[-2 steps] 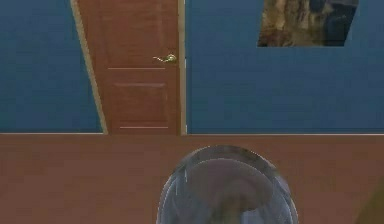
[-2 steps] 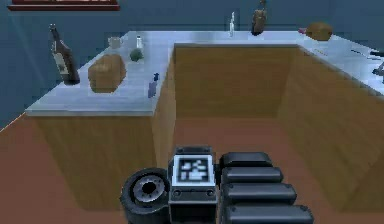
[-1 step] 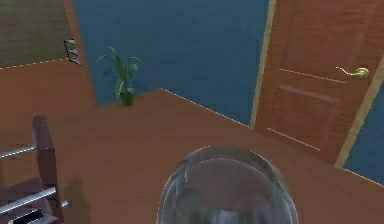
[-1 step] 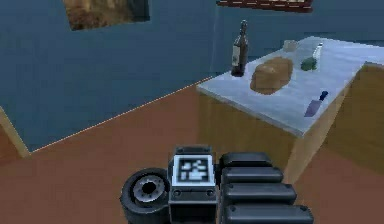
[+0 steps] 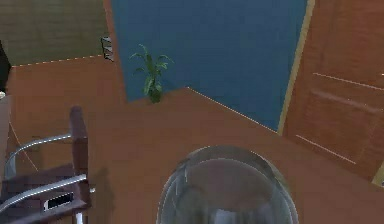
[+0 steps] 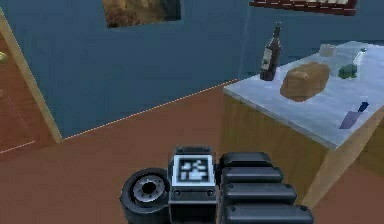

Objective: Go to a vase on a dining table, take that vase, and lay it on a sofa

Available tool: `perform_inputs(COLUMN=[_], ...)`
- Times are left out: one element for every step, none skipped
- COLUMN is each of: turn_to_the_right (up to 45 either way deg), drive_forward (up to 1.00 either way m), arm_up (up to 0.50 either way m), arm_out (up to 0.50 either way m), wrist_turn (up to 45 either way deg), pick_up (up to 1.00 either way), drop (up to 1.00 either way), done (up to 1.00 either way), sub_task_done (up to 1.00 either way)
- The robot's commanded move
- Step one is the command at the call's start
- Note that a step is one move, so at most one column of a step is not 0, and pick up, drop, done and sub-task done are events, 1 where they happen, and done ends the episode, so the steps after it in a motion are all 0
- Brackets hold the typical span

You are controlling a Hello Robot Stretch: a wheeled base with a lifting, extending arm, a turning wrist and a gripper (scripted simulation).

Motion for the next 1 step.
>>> perform_inputs(turn_to_the_right=[-3.0], drive_forward=[0.00], arm_up=[0.00], arm_out=[0.00], wrist_turn=[0.0], pick_up=[0.00], drop=[0.00], done=[0.00], sub_task_done=[0.00])
